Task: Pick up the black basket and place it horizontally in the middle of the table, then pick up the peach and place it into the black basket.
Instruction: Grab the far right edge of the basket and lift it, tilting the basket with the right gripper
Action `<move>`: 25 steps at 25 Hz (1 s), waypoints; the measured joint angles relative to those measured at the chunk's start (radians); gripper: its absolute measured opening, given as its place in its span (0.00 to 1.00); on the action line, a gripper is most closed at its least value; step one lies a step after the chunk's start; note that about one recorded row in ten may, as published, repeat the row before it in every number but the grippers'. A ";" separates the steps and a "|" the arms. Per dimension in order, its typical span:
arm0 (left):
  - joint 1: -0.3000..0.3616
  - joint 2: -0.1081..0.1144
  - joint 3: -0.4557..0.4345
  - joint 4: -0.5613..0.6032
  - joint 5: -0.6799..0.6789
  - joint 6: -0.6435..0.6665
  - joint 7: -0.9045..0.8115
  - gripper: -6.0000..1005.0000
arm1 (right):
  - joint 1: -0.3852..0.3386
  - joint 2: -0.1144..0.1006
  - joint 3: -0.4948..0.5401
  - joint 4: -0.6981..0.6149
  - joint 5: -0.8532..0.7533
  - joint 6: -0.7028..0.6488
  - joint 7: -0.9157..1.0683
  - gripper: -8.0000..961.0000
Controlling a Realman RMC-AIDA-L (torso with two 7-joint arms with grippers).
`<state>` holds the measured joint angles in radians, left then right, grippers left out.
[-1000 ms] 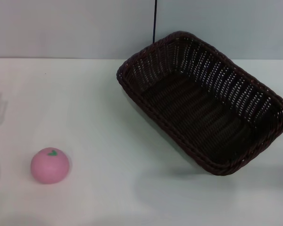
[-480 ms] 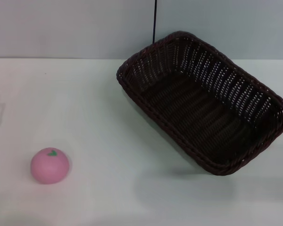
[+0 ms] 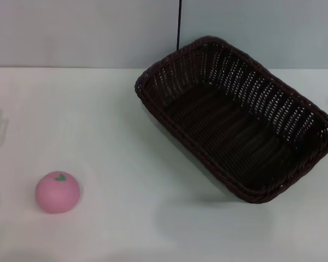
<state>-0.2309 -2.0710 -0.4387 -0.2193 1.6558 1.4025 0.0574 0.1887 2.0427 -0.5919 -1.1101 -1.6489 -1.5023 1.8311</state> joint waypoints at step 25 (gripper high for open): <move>0.018 0.000 0.015 -0.029 0.003 -0.014 -0.001 0.83 | 0.572 -0.060 -0.190 -0.079 -0.945 -0.207 0.671 0.86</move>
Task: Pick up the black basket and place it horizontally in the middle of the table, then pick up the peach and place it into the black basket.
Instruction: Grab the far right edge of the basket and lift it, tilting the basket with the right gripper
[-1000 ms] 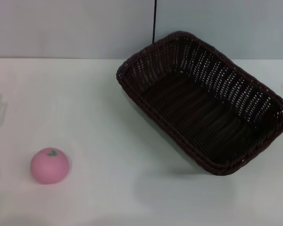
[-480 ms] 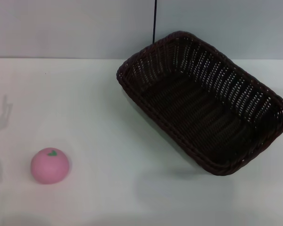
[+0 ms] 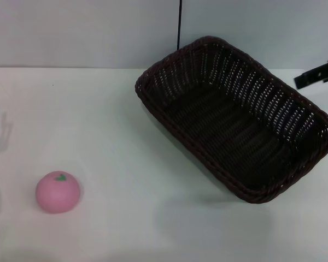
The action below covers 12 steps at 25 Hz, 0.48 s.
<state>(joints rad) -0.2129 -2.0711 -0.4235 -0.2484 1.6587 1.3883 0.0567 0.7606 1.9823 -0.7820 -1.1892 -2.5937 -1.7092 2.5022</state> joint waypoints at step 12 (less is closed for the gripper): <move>-0.008 0.000 0.000 0.000 0.001 0.001 0.000 0.83 | -0.020 0.068 -0.066 0.118 0.007 0.206 -0.088 0.86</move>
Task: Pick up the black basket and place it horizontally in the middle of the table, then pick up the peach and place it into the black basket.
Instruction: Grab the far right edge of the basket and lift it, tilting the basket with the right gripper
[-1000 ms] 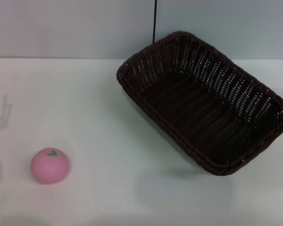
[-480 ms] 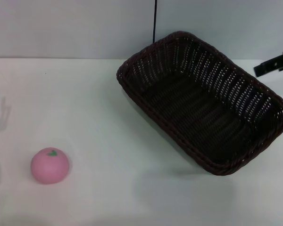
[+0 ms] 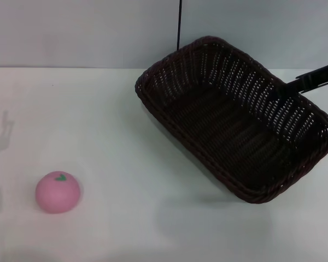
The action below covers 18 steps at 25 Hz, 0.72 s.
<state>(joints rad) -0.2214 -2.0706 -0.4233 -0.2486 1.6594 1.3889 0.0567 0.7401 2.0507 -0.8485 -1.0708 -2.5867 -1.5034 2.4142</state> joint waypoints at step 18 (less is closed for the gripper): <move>-0.004 -0.001 0.006 -0.023 0.000 0.001 0.000 0.83 | 0.045 -0.008 -0.006 0.291 0.110 0.262 -0.161 0.85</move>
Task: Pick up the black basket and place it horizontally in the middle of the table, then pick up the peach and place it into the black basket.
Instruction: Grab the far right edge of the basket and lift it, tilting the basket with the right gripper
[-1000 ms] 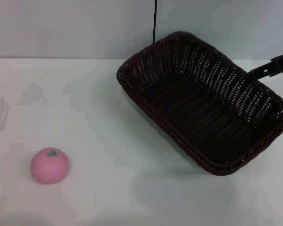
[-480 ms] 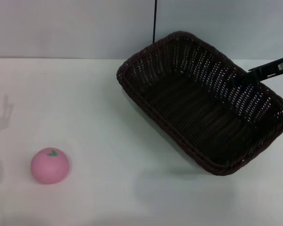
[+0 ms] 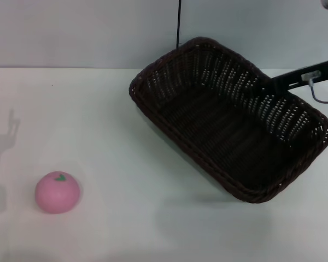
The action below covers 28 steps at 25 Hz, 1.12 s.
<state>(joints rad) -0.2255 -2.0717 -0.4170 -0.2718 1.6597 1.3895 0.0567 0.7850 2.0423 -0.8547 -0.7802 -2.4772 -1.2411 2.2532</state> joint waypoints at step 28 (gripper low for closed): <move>0.012 0.002 0.000 0.001 -0.001 0.008 0.000 0.83 | -0.024 0.028 -0.126 -0.251 -0.021 -0.156 -0.068 0.22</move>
<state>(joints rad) -0.2132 -2.0693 -0.4175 -0.2707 1.6592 1.3970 0.0567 0.7609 2.0701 -0.9802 -1.0313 -2.4986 -1.3969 2.1848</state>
